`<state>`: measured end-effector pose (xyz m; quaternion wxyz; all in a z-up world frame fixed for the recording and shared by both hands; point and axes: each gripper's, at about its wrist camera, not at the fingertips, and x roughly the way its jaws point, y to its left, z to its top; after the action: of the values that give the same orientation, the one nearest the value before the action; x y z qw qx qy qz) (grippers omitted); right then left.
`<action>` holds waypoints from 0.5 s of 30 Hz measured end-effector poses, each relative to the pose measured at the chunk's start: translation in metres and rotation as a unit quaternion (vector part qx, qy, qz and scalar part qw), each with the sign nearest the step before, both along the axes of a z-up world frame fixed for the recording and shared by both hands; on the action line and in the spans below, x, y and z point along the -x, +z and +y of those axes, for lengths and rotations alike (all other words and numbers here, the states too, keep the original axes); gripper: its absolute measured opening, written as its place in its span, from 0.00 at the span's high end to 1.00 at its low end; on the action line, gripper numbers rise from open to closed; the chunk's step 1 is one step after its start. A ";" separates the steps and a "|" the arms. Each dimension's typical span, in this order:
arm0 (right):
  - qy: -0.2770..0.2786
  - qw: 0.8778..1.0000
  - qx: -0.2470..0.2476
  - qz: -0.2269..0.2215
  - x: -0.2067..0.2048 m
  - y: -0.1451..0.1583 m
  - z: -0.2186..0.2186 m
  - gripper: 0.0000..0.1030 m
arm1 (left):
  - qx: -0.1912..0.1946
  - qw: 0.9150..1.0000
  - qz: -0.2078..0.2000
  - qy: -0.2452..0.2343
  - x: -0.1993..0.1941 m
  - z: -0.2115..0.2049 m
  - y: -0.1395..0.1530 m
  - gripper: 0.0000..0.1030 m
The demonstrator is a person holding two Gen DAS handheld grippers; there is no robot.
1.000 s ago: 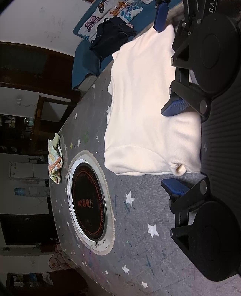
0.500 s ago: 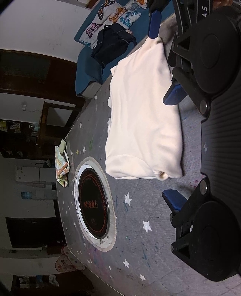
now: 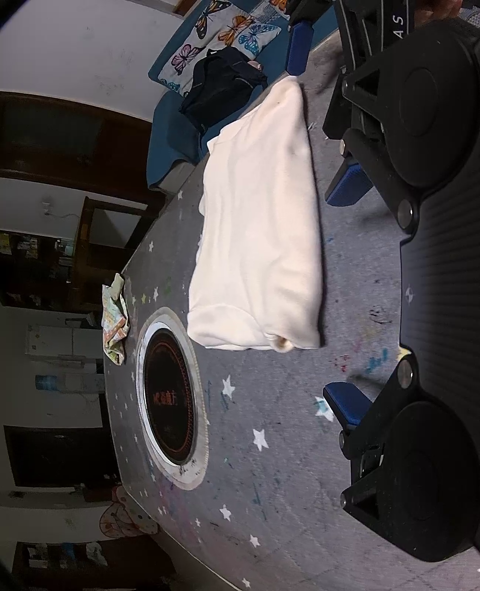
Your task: Fold clothes
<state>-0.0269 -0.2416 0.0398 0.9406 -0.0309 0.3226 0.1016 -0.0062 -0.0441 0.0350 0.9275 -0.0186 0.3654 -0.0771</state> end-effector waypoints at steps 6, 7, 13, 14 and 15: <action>0.000 1.000 -0.001 -0.002 0.005 0.002 0.001 0.04 | -0.003 1.000 -0.004 0.004 0.009 0.001 0.002 0.00; 0.000 1.000 -0.001 -0.003 0.006 0.002 0.001 0.04 | -0.003 1.000 -0.004 0.005 0.010 0.001 0.002 0.00; 0.000 1.000 0.001 -0.001 0.013 0.000 0.004 0.04 | -0.006 1.000 -0.003 0.010 0.019 0.003 0.000 0.00; 0.000 1.000 0.001 -0.001 0.013 -0.001 0.004 0.03 | -0.007 1.000 -0.003 0.010 0.021 0.004 0.000 0.00; 0.000 1.000 0.001 0.000 0.014 -0.002 0.004 0.03 | -0.008 1.000 -0.004 0.011 0.022 0.004 0.000 0.00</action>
<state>-0.0408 -0.2373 0.0382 0.9405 -0.0317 0.3228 0.1018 -0.0279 -0.0401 0.0349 0.9297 -0.0151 0.3624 -0.0642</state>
